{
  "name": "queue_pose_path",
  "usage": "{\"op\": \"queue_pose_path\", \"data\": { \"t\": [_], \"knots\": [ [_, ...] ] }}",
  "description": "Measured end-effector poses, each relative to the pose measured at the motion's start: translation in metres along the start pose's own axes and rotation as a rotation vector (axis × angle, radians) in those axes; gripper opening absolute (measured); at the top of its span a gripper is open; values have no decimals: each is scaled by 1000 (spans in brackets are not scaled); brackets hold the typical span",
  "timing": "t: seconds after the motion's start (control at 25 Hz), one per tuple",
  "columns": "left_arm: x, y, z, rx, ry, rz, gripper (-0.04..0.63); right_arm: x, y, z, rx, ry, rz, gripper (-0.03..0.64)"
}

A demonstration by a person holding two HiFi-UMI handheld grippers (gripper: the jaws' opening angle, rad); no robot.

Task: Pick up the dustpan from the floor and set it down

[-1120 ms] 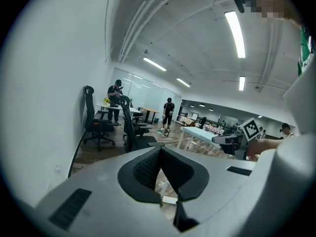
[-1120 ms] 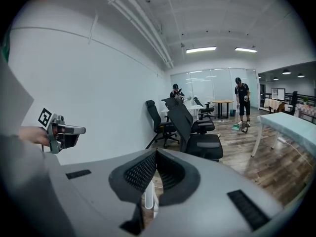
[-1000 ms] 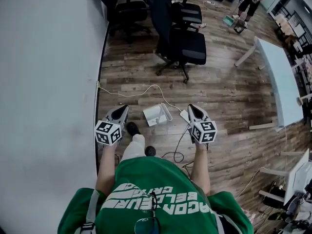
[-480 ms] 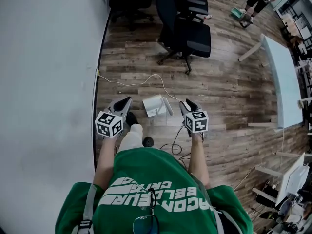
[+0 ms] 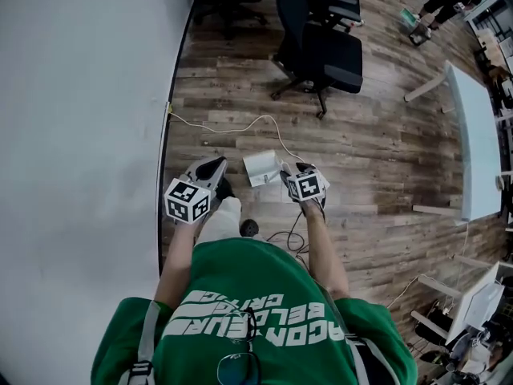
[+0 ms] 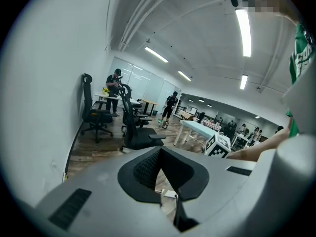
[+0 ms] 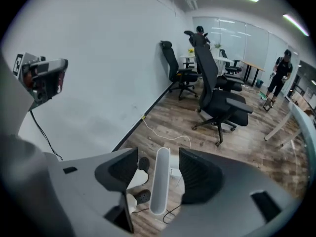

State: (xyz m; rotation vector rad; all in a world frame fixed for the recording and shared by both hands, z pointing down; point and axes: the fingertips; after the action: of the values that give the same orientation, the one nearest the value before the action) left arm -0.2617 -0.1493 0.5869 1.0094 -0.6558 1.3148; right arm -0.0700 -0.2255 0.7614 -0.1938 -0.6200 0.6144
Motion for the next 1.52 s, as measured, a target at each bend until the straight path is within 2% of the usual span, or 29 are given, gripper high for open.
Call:
{"op": "queue_pose_path", "data": {
  "t": [0.12, 0.4, 0.68, 0.8, 0.92, 1.0, 1.12, 1.24, 1.52],
  "knots": [
    [4, 10, 4, -3, 11, -11, -6, 11, -10, 33, 11, 98, 20, 247],
    [5, 41, 4, -20, 39, -31, -6, 24, -30, 78, 37, 241, 74, 247],
    [6, 65, 17, -20, 67, -45, -7, 27, -48, 118, 11, 318, 93, 247],
    [4, 71, 21, -17, 71, -51, -8, 37, -55, 120, 45, 389, 117, 246],
    [2, 75, 23, -16, 77, -51, -8, 35, -52, 121, 33, 408, 141, 245],
    [2, 79, 25, -16, 81, -54, -8, 33, -52, 122, 48, 440, 129, 232],
    [5, 81, 29, -11, 87, -56, -6, 37, -58, 125, 120, 494, 66, 180],
    [6, 80, 33, 1, 89, -56, -8, 42, -62, 124, 180, 514, 31, 117],
    [3, 82, 38, 15, 101, -42, -8, 46, -58, 127, 183, 495, 28, 119]
  ]
}}
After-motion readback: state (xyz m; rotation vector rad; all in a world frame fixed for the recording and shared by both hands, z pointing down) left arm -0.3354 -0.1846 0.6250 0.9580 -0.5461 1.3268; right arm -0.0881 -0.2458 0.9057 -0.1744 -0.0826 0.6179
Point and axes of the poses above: the fingertips, and each gripper's own axes: z forward along the fingers, y to its left, x out of its underside, and after that the axes turned 14 degrees about -x, right-handed
